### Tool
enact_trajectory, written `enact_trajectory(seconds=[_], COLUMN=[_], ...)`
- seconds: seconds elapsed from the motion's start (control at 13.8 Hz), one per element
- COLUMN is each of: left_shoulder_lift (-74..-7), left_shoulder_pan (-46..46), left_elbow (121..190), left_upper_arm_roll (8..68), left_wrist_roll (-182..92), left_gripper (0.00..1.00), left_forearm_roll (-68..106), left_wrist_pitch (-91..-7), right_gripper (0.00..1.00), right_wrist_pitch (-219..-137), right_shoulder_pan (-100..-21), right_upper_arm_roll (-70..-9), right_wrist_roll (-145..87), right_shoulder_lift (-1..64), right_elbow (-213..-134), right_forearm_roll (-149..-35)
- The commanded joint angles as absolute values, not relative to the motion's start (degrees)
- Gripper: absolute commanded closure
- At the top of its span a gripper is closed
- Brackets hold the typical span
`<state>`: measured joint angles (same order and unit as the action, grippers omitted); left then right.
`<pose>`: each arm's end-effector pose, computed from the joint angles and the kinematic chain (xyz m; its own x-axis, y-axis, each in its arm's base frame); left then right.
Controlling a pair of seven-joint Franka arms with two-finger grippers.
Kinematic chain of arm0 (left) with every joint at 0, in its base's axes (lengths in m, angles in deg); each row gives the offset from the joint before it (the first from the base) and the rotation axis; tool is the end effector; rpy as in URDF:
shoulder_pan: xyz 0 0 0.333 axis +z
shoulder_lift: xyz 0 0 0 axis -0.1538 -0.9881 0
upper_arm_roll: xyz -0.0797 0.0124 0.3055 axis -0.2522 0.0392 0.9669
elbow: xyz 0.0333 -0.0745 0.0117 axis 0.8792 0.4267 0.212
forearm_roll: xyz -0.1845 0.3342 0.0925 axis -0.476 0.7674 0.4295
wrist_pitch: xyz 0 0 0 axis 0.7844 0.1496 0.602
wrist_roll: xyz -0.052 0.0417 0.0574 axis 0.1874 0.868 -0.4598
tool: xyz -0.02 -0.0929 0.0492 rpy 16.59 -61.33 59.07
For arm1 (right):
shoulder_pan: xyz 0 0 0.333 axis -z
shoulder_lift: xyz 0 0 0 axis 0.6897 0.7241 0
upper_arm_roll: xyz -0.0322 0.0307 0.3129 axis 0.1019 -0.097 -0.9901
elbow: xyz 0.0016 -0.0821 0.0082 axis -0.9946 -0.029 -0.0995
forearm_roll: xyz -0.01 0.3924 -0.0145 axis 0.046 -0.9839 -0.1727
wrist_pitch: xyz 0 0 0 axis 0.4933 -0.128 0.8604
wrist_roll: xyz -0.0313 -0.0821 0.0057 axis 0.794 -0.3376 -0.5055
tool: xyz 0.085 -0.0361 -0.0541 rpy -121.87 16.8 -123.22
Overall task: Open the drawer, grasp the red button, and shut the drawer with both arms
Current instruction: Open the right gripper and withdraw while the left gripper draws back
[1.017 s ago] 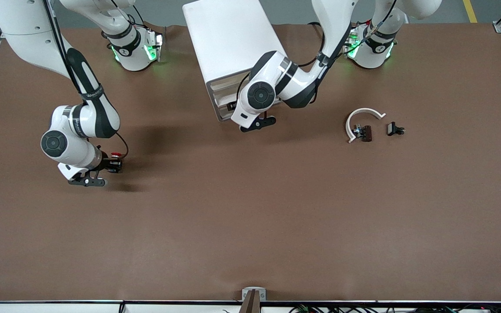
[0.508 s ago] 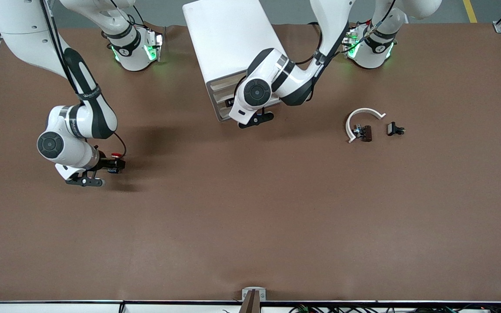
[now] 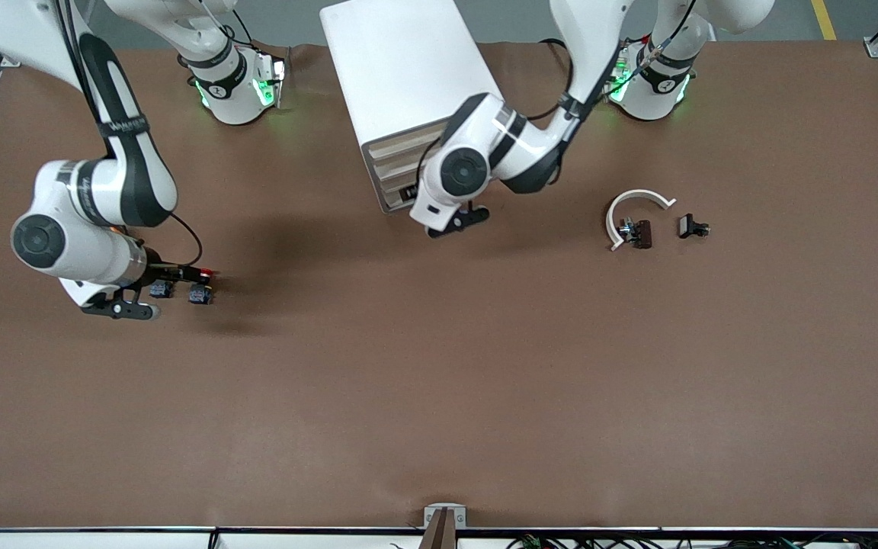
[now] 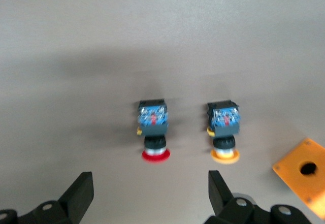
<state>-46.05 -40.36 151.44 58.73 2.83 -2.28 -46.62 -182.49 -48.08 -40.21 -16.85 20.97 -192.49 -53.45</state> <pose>0.4265 -0.5013 0.2768 0.8133 0.3494 -0.4653 0.4001 -0.9164 0.0111 0.5595 -0.0038 0.3104 0.9745 -0.1156 -0.1924 -0.1051 -0.9924 0.0640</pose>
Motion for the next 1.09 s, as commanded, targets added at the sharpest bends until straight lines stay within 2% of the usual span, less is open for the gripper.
enact_trajectory(seconds=[0.0, 0.22, 0.44, 1.02], left_shoulder_lift=[-44.6, -44.4, -44.4, -43.0], left_shoulder_pan=[-32.7, -21.7, -12.5, -0.8], left_elbow=[149.5, 143.2, 138.6, 134.8], left_upper_arm_roll=[59.5, 59.5, 59.5, 59.7], left_wrist_roll=[1.2, -3.1, -6.5, -12.4], left_gripper=[0.0, 0.0, 0.0, 0.0], left_forearm_roll=[1.0, 6.1, 10.8, 21.1], left_wrist_pitch=[-44.5, -39.2, -38.6, -38.6], right_gripper=[0.0, 0.0, 0.0, 0.0], right_wrist_pitch=[-177.9, -169.2, -157.3, -154.6], right_shoulder_pan=[-48.4, -48.4, -48.3, -47.0], right_upper_arm_roll=[-40.6, -40.6, -40.6, -40.3], right_wrist_roll=[-15.4, -15.7, -15.8, -17.0], right_shoulder_lift=[14.3, 10.4, 10.8, 10.8], right_elbow=[-193.4, -189.1, -177.1, -166.2], right_forearm_roll=[-52.7, -52.5, -52.6, -53.0])
